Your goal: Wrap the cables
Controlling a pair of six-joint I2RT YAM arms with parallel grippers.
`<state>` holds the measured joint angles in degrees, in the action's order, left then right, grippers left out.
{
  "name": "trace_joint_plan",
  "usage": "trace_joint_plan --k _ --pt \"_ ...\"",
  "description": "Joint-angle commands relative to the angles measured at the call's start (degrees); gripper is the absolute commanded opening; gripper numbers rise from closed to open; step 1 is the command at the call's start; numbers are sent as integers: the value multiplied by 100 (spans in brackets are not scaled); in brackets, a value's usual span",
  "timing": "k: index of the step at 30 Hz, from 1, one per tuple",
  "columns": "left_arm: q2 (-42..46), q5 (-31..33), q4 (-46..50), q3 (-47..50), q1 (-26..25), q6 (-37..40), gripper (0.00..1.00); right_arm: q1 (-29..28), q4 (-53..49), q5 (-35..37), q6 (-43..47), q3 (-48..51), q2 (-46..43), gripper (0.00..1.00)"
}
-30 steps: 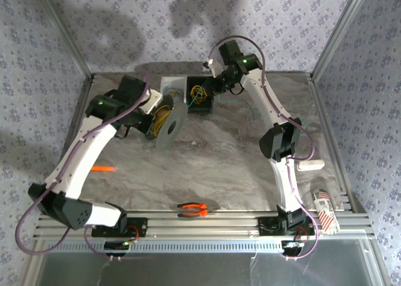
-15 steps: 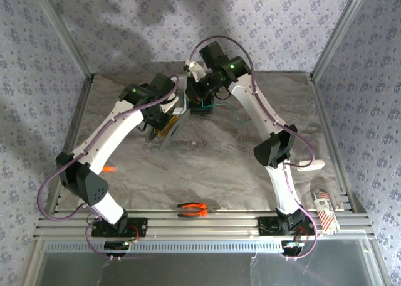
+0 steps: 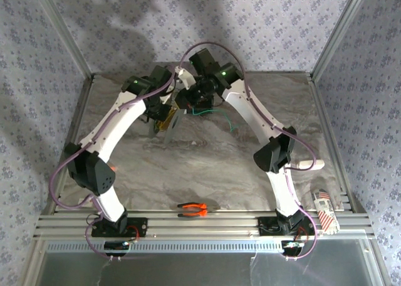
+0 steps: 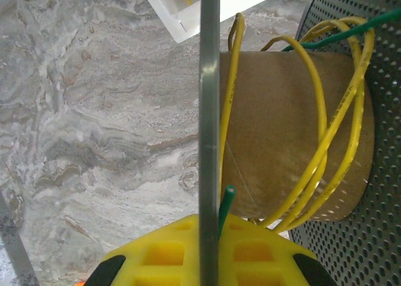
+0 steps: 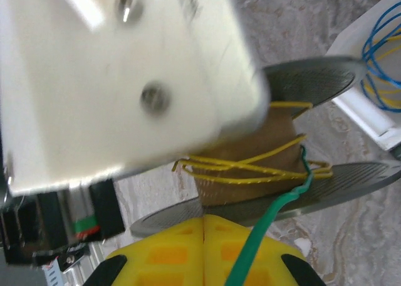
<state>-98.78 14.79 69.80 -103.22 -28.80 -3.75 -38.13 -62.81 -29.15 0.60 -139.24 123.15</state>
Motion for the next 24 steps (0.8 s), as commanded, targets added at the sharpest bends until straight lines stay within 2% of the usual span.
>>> trace_joint_plan --k 1,6,15,20,24 --pt "-77 148 226 29 237 -181 0 5 614 -492 89 389 -830 1" --pt "141 147 48 6 404 -230 0 298 985 -737 87 1336 -1041 18" --pt "364 211 -62 11 529 -258 0 626 1621 -1259 -7 2509 -1317 42" --pt "438 190 -29 -5 542 -192 0 851 1894 -1304 -14 3131 -1479 50" --pt "430 150 24 20 533 -123 0 1126 2018 -1143 -37 3467 -1689 62"
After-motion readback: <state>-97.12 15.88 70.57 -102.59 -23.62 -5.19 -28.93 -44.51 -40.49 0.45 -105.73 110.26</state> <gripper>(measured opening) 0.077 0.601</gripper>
